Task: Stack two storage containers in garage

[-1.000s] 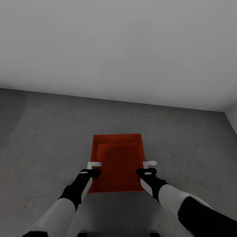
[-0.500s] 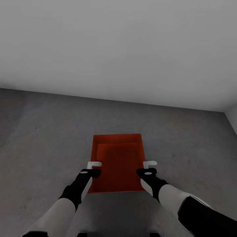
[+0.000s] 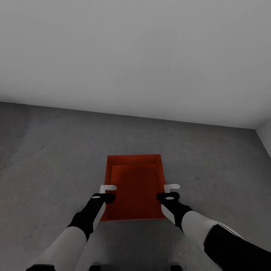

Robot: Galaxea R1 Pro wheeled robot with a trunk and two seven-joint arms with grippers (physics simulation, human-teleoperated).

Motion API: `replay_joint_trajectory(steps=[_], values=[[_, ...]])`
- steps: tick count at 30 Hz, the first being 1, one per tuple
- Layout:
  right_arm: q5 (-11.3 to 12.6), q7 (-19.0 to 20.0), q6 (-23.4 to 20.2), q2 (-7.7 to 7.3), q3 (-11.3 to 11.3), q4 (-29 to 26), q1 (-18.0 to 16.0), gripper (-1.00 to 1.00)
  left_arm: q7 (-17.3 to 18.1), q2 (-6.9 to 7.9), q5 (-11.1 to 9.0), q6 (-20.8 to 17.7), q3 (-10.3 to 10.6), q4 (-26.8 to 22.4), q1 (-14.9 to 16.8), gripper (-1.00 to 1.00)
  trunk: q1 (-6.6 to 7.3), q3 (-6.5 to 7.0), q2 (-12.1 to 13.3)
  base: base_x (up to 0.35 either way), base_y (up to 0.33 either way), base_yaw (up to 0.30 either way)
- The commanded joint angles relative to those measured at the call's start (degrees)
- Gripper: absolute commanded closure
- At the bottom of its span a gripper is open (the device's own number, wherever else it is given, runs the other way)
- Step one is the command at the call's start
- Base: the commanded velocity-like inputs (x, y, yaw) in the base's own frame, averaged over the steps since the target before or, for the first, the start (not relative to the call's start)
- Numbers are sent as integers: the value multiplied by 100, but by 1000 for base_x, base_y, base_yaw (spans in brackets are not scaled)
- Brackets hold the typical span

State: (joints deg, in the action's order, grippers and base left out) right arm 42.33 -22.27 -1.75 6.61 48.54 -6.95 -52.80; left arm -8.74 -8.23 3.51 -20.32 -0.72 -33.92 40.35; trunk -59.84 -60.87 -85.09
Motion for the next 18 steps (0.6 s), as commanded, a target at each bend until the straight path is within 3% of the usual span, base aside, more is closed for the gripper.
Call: replay_joint_trajectory(steps=[1,18], values=[[39,-31,-19,-1,49,-8,-2,-100,-5,-3,36,-34,-7,-10,0,-100,23,15,40,0,0,0],[39,-65,-10,-1,50,-8,-2,-100,-5,-3,36,-34,-7,-10,-1,-100,396,321,722,0,0,0]])
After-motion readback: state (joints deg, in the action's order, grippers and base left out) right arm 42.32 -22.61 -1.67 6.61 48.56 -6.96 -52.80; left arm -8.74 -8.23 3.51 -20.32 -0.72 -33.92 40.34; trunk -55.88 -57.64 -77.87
